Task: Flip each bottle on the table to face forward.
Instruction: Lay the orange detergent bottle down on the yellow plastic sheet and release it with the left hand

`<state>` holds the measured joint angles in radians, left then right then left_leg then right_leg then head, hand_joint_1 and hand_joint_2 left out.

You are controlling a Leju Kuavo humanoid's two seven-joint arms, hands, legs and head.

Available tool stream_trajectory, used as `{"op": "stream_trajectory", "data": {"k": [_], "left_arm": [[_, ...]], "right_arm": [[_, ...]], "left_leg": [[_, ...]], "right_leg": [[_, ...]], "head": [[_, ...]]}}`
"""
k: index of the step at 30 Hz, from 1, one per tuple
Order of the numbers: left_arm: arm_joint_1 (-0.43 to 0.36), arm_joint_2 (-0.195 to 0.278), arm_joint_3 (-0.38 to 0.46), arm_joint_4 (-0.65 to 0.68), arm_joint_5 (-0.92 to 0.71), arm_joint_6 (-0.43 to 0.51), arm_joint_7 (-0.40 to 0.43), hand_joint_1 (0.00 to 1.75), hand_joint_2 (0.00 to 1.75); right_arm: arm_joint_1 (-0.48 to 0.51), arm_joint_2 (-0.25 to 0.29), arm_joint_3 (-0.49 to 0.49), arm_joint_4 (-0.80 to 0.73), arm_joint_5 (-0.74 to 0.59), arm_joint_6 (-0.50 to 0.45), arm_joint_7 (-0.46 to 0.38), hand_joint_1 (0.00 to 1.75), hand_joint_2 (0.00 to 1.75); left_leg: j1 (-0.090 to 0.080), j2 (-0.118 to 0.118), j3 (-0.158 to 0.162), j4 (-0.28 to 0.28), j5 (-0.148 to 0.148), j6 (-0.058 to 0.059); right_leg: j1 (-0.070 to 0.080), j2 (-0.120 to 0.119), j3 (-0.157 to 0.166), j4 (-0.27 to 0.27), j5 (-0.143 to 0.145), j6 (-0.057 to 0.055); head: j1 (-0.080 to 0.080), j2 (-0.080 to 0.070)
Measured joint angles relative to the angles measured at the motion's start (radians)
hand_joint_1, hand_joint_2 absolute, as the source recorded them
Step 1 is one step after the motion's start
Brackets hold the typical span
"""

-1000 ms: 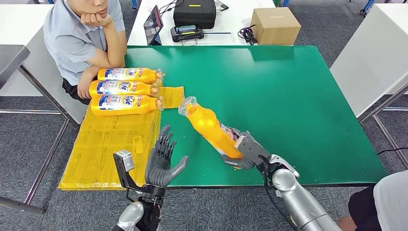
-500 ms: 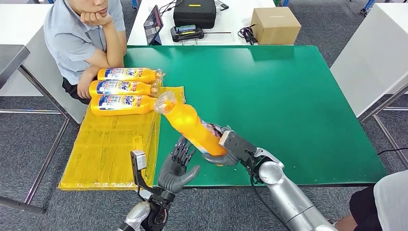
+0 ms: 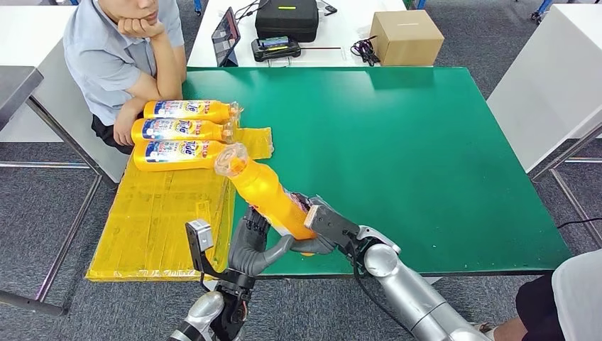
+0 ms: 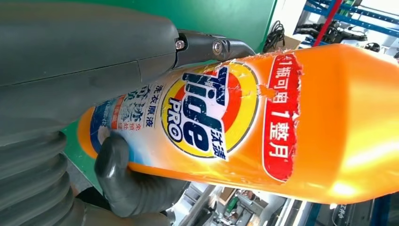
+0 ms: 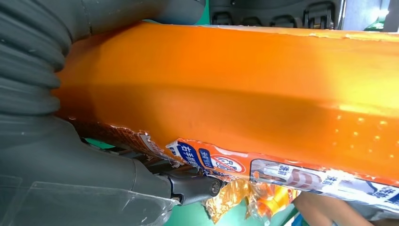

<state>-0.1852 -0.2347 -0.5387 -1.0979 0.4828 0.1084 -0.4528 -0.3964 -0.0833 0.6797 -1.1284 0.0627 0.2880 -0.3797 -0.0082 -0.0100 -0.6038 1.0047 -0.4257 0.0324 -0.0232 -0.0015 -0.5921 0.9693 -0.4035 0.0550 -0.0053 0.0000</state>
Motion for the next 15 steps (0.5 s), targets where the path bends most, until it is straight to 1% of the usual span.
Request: {"op": "stream_trajectory", "data": {"k": [8, 11, 15], "left_arm": [[-0.011, -0.006, 0.017, 0.016, 0.02, 0.051, 0.001, 0.0, 1.75], [-0.015, -0.011, 0.027, 0.022, 0.041, 0.04, 0.004, 0.0, 1.75], [-0.013, -0.018, 0.041, 0.022, 0.087, -0.003, 0.025, 0.0, 1.75]], "right_arm": [[0.0, 0.01, 0.02, 0.012, 0.002, -0.007, 0.006, 1.75, 1.75], [0.0, 0.012, 0.029, 0.015, 0.002, -0.007, 0.008, 1.75, 1.75], [0.0, 0.015, 0.036, 0.023, 0.006, -0.004, 0.008, 1.75, 1.75]], "left_leg": [[0.0, 0.0, 0.0, 0.0, 0.0, 0.0], [0.0, 0.0, 0.0, 0.0, 0.0, 0.0], [0.0, 0.0, 0.0, 0.0, 0.0, 0.0]], "right_leg": [[0.0, 0.0, 0.0, 0.0, 0.0, 0.0], [0.0, 0.0, 0.0, 0.0, 0.0, 0.0], [0.0, 0.0, 0.0, 0.0, 0.0, 0.0]], "head": [[0.0, 0.0], [0.0, 0.0], [0.0, 0.0]]}}
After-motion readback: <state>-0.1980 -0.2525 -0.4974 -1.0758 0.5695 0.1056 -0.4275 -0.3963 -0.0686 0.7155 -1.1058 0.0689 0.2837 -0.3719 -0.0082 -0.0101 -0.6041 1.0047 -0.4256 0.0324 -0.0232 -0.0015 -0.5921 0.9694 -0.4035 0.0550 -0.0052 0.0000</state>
